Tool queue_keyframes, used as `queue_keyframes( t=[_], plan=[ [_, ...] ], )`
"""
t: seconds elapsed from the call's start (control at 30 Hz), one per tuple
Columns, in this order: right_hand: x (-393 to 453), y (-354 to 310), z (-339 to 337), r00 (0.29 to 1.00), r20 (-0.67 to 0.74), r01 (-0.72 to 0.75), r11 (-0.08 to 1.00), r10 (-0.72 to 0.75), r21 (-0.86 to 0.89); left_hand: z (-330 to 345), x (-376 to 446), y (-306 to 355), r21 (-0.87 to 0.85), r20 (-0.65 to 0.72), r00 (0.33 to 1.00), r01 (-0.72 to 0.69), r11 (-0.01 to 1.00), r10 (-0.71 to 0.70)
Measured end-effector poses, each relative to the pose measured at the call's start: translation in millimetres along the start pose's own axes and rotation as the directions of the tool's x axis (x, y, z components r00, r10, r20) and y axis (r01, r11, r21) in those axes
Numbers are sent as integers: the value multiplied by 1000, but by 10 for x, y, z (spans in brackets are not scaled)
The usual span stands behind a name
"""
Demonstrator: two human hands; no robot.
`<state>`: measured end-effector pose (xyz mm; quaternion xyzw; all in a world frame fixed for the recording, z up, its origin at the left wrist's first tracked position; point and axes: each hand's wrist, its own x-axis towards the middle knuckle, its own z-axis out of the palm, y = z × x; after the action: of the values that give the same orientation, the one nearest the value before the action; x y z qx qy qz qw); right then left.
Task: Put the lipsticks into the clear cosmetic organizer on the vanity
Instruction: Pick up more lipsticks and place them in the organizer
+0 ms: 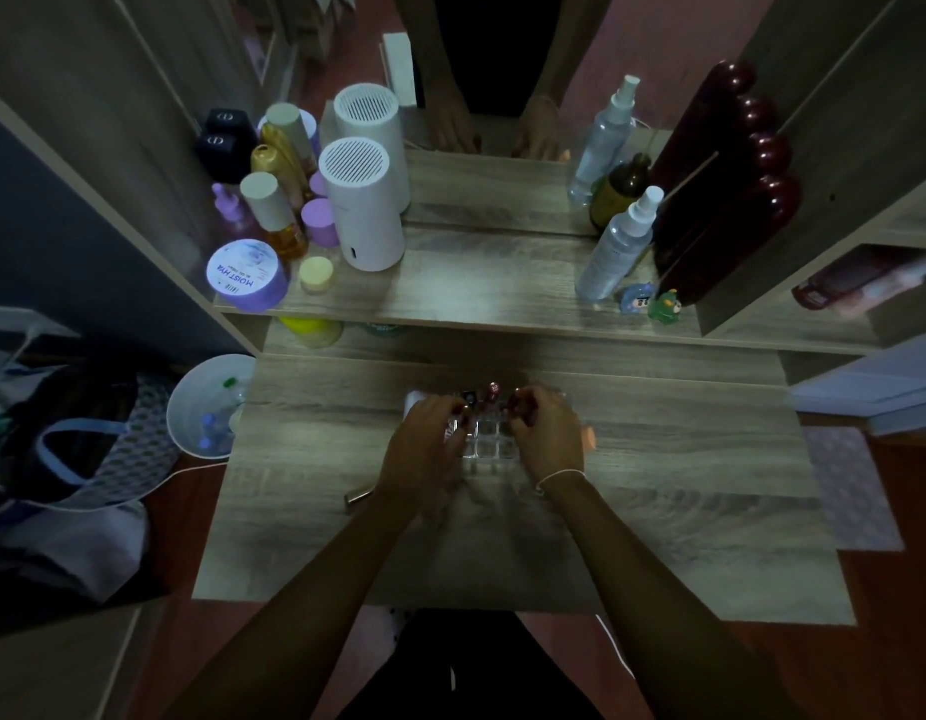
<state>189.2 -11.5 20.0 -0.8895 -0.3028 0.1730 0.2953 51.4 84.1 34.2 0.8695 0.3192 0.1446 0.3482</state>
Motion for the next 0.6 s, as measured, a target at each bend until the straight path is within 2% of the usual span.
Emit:
queue_keyframes(
  t=[0.6],
  plan=[
    [6, 43, -57, 1000, 17, -24, 999, 24, 35, -57, -59, -36, -38, 3, 1000, 10, 999, -10]
  ],
)
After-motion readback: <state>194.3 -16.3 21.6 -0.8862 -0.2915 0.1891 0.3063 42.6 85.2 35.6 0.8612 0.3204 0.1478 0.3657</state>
